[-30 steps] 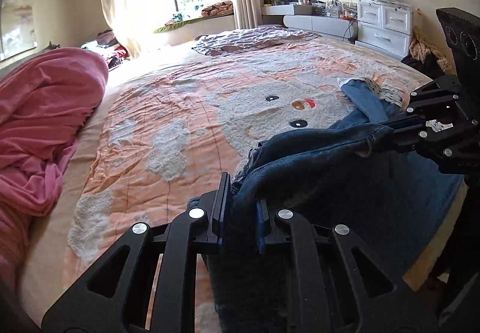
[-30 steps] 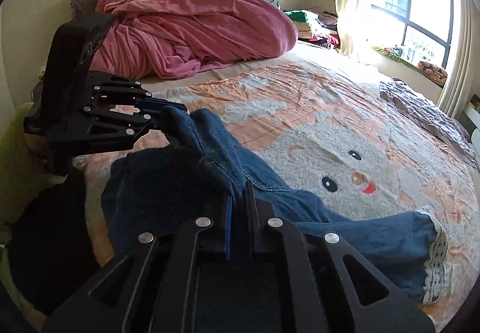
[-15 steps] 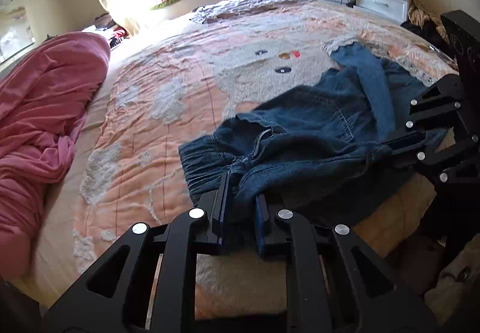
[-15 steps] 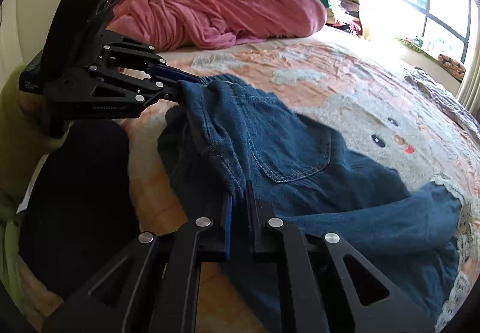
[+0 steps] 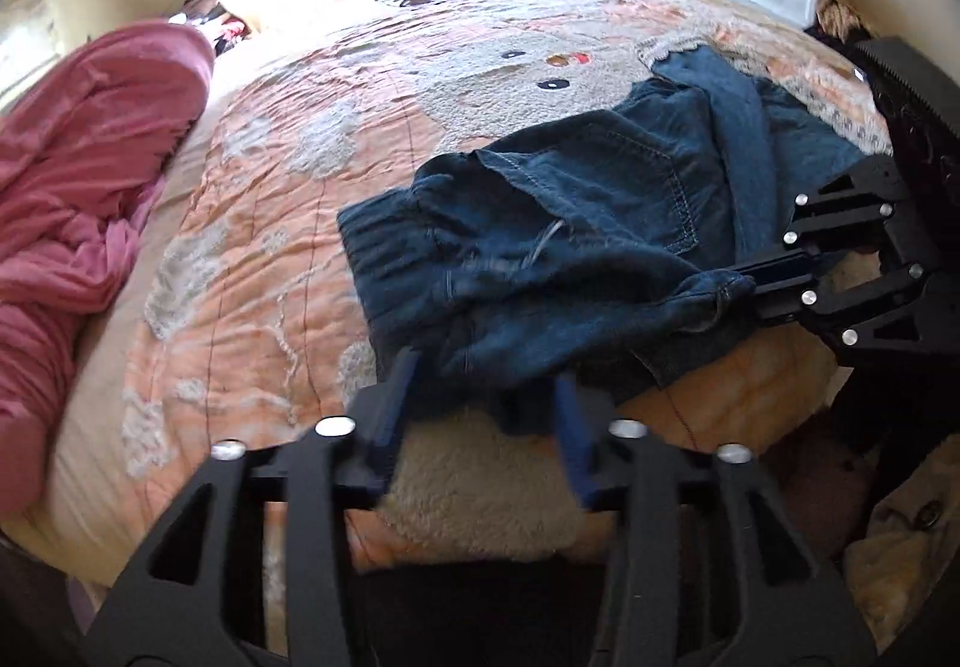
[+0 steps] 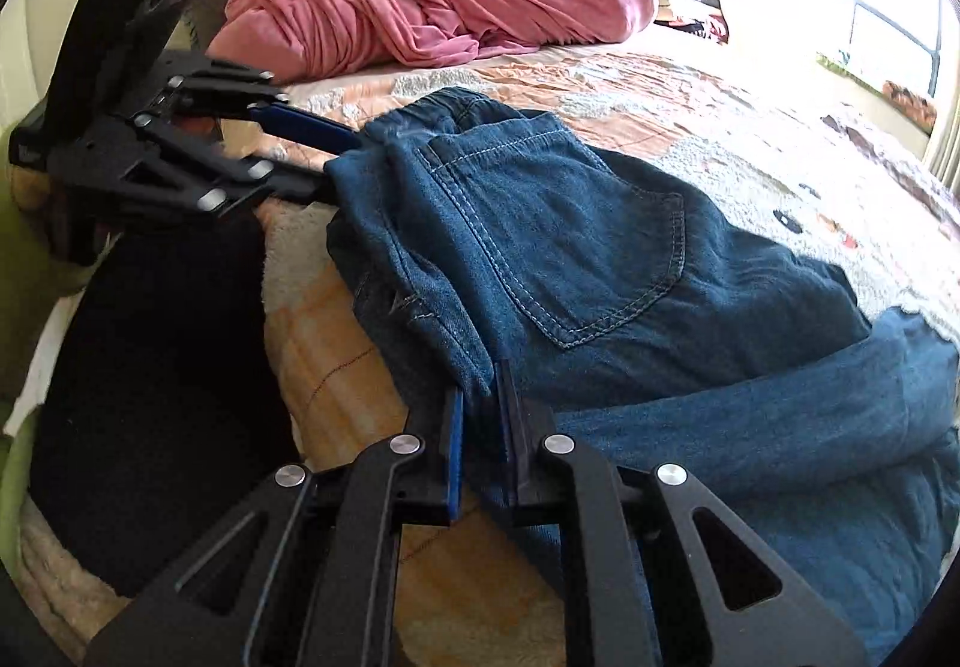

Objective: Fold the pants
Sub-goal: 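Lift the waistband with both tools and fold it toward the lace hems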

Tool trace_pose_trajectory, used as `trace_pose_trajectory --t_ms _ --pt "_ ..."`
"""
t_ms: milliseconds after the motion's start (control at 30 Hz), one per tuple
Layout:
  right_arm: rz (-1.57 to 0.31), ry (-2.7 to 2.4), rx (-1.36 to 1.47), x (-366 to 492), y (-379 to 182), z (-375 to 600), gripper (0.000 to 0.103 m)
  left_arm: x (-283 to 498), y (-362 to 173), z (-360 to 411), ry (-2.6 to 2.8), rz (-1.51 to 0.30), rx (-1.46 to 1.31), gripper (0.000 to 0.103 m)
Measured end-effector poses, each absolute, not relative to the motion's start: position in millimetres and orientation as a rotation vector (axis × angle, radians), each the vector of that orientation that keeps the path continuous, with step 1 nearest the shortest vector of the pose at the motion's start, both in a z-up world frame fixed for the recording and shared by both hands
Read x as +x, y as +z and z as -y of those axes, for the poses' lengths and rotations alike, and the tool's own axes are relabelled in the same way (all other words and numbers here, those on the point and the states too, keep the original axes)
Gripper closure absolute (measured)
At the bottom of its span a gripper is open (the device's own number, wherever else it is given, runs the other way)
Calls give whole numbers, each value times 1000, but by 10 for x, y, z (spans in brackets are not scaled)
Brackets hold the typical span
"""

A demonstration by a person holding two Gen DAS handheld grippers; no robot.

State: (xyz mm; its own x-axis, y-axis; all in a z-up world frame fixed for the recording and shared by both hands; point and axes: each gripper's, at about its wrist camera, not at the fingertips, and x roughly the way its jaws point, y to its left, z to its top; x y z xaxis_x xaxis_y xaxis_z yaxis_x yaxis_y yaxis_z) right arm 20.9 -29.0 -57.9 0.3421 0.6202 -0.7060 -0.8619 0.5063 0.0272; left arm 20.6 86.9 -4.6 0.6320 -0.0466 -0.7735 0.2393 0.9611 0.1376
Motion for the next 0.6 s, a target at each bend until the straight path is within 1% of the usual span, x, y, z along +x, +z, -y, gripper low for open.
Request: trace_pose_trajectory --t_ms 100,200,300,367,433,467,600 --pt "-726 995 -370 198 -571 316 92 106 37 -943 -173 -854 155 62" --pt "-723 995 -368 174 -557 327 90 32 260 -975 -174 -795 93 62" --pt "-733 1001 -344 198 -548 327 88 187 455 -883 -173 -755 66 62" --pt "-737 1004 -339 186 -546 331 85 357 482 -792 -200 -756 39 62" --pt "-740 1005 -335 174 -547 359 84 568 374 -650 -237 -803 45 71" --pt "-746 1003 -325 168 -542 388 84 650 286 -594 -229 -830 62 77" --pt "-743 996 -281 113 -433 595 80 837 -214 -575 -161 -984 87 78"
